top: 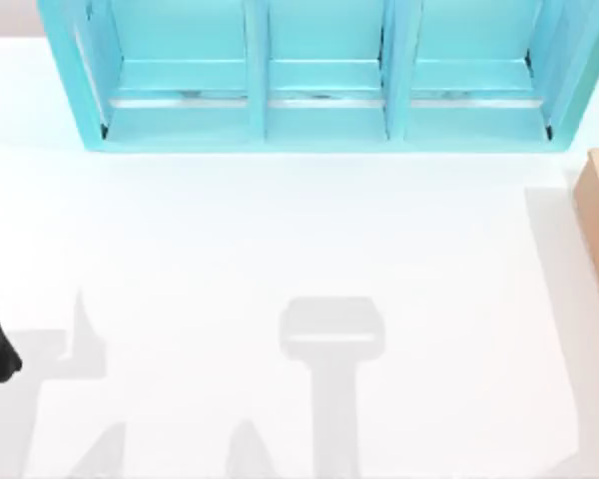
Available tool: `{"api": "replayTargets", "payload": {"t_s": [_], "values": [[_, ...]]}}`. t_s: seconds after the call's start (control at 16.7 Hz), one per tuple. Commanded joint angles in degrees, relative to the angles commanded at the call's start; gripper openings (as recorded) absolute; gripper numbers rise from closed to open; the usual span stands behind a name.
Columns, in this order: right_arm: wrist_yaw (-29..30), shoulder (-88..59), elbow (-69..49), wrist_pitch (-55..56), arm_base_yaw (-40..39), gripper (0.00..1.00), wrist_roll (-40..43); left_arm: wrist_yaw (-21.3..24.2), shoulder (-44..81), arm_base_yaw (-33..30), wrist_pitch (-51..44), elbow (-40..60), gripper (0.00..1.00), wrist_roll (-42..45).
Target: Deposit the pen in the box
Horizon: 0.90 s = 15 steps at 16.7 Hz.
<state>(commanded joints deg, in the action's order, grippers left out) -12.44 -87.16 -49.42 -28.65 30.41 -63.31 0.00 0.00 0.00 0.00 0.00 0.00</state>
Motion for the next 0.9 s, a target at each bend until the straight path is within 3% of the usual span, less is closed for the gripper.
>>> {"api": "replayTargets", "payload": {"t_s": [0.54, 0.9], "values": [[0.0, 0.0, 0.0, 0.0, 0.0, 0.98, 0.0, 0.0, 0.0, 0.0, 0.0, 0.0, 1.00, 0.0], [0.0, 0.0, 0.0, 0.0, 0.0, 1.00, 0.0, 0.0, 0.0, 0.0, 0.0, 0.0, 1.00, 0.0]]}}
